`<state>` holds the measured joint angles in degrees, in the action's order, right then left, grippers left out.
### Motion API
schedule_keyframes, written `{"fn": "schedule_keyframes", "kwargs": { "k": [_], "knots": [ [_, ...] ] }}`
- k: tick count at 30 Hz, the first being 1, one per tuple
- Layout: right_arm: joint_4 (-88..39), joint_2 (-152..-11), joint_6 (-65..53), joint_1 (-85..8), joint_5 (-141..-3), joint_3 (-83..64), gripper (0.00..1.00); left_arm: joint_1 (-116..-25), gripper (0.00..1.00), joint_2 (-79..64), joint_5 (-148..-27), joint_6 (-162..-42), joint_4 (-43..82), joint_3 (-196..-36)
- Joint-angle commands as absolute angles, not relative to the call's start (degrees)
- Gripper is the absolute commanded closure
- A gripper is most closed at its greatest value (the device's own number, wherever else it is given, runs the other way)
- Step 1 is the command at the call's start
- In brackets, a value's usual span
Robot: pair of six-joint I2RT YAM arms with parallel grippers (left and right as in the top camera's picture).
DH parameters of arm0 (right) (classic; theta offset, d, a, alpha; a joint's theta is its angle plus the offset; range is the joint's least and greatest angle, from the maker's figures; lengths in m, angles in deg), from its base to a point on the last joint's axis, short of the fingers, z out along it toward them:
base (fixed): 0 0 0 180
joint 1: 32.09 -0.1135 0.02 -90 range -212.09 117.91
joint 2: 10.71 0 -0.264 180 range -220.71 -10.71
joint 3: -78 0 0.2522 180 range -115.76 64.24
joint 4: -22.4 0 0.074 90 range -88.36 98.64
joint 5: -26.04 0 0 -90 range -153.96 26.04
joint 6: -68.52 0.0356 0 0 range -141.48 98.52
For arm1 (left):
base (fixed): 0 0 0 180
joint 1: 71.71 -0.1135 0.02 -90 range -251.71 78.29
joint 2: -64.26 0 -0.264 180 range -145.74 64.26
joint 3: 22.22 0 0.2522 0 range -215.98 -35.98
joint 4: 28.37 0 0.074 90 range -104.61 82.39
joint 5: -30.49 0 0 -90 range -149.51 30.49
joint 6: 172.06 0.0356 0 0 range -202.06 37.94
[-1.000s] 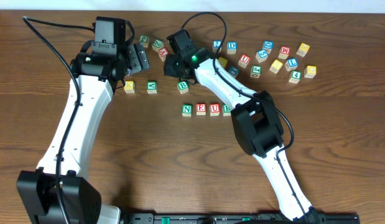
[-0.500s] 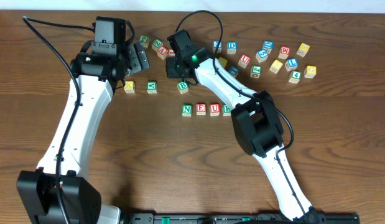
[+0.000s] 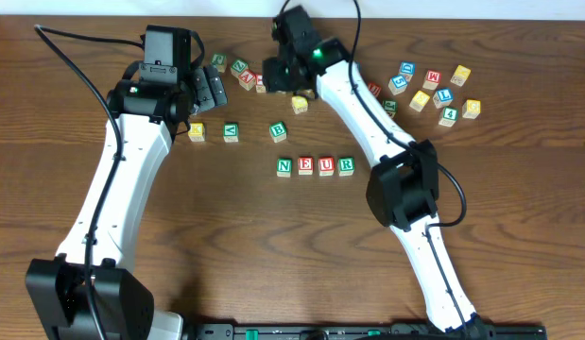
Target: Spell out NEURIPS
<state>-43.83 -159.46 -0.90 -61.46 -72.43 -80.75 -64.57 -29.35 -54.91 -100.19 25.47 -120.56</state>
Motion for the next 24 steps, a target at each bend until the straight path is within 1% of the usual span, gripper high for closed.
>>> {"fn": "schedule_keyframes", "kwargs": {
  "k": [1,6,13,18,19,20,21,24],
  "knots": [
    [-45.2,-159.3,-4.4,-61.6,-73.4,-82.8,0.44,-64.7,0.02,-30.0,-55.0,-99.7,25.6,-120.5],
    [-51.0,-159.3,-4.4,-60.3,-73.4,-88.2,0.41,-64.7,0.02,-30.0,-55.0,-99.7,25.6,-120.5],
    [-65.6,-159.3,-7.4,-55.4,-73.6,-101.1,0.37,-64.6,0.02,-30.0,-55.1,-100.2,25.1,-120.5],
    [-72.5,-159.3,-9.6,-51.8,-73.6,-103.4,0.36,-64.6,0.02,-30.2,-57.4,-100.8,24.8,-120.5],
    [-73.4,-159.3,-9.6,-50.9,-73.6,-103.4,0.36,-64.5,0.14,-30.6,-57.7,-100.7,24.0,-120.5],
    [-74.3,-159.3,-9.6,-50.1,-73.6,-103.4,0.36,-64.2,0.17,-30.9,-58.2,-100.4,23.0,-120.5],
    [-75.5,-159.3,-9.6,-48.8,-73.6,-103.4,0.35,-63.7,0.23,-31.3,-60.6,-98.4,21.1,-120.5],
    [-77.3,-159.3,-9.6,-46.9,-73.6,-103.4,0.36,-62.3,0.26,-32.0,-61.6,-98.2,18.8,-121.2]
  ]
}}
